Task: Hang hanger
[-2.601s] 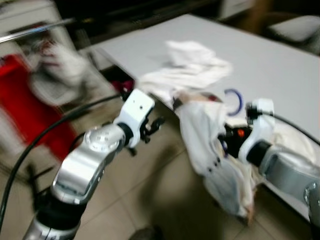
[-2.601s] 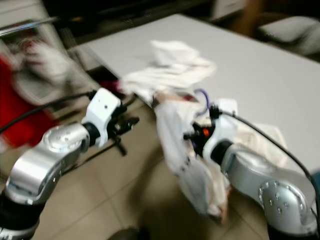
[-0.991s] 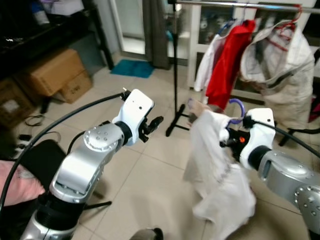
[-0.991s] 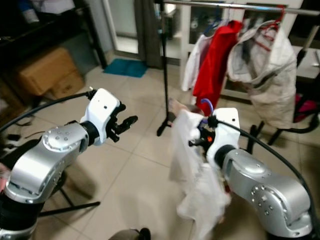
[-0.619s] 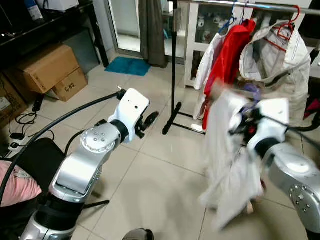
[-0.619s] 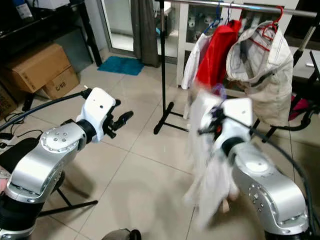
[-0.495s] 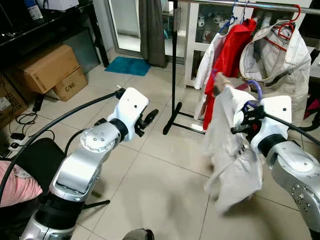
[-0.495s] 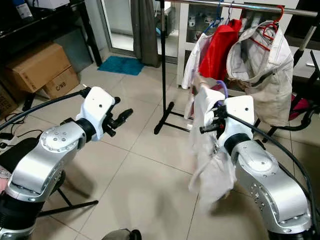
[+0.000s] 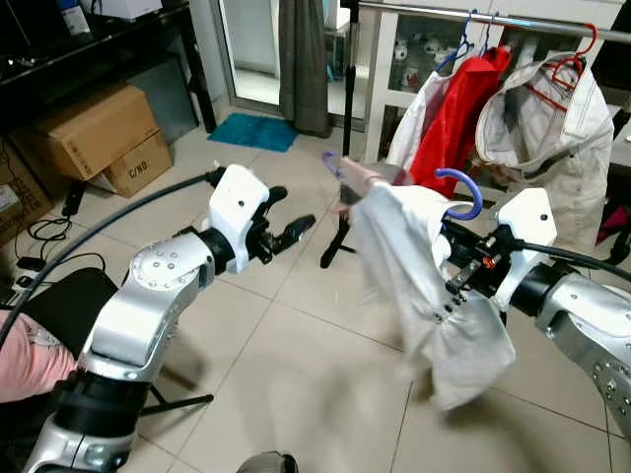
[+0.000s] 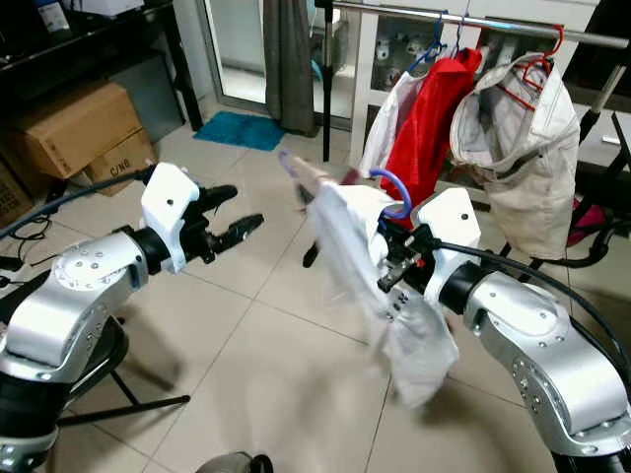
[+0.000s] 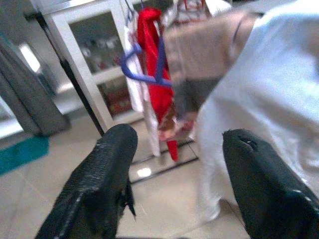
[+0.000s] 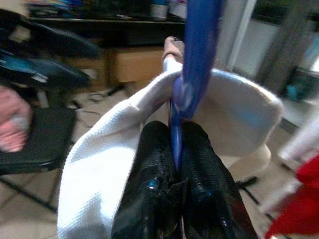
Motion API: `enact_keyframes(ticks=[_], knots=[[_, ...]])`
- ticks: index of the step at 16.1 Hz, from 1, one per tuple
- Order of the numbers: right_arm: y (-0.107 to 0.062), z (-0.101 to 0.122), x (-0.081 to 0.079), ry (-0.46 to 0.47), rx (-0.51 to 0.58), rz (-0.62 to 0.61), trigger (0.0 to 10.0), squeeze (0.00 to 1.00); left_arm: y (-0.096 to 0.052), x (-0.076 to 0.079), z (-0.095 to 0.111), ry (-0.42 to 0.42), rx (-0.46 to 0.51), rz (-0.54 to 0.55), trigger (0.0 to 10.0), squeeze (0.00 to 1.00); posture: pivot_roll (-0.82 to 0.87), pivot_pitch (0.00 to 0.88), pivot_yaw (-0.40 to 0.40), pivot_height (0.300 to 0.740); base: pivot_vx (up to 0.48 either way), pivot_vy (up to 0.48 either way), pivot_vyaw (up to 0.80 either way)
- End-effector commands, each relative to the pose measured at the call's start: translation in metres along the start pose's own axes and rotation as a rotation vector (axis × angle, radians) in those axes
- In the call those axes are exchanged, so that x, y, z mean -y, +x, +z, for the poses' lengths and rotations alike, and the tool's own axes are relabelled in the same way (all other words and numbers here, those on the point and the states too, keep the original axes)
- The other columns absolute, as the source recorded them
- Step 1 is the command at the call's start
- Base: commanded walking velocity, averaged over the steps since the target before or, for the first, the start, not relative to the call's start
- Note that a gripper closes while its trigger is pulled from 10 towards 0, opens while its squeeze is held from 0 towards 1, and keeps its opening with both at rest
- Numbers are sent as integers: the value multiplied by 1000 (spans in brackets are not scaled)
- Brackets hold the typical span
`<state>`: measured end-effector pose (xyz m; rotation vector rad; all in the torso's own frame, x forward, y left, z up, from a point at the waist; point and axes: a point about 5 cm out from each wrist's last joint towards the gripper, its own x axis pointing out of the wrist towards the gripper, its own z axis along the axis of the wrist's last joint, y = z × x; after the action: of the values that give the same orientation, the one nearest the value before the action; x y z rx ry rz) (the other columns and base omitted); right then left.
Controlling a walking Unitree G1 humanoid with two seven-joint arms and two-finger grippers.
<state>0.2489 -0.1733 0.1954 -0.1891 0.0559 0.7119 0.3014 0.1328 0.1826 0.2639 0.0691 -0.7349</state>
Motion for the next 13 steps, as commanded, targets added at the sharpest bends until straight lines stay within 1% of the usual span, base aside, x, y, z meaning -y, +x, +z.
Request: enact_keyframes(ticks=[1,2,5,7,9,10,11,12,13], knots=[[1,9,-1,-11,50,61,10000,0,5,-1,4,21,1,-22,10000,157,-65,0,43,740,0,0,0],[1,11,-4,-6,67,119,10000,0,10,-2,7,28,20,-20,10000,0,-65,0,44,740,0,0,0],[-1,12,-9,-6,88,176,10000,0,16,-5,9,37,58,-12,10000,0,-68,0,45,740,0,0,0],[-3,14,-9,7,106,191,10000,0,18,-6,3,35,45,-30,10000,0,-74,0,51,740,0,0,0],[-4,15,-9,6,114,200,10000,0,19,-5,3,35,50,-53,10000,0,-76,0,56,740,0,0,0],[-5,15,-8,4,116,200,10000,0,22,0,6,32,77,-91,9255,0,-78,0,62,740,0,0,0],[-6,15,-7,4,116,194,10000,0,23,4,8,33,95,-119,5765,0,-80,0,65,740,0,0,0],[-6,14,-7,3,114,191,10000,0,23,8,8,40,95,-133,6314,0,-81,0,67,740,0,0,0],[-7,14,-7,2,112,187,10000,0,24,11,9,45,95,-144,8510,0,-81,0,67,740,0,0,0]])
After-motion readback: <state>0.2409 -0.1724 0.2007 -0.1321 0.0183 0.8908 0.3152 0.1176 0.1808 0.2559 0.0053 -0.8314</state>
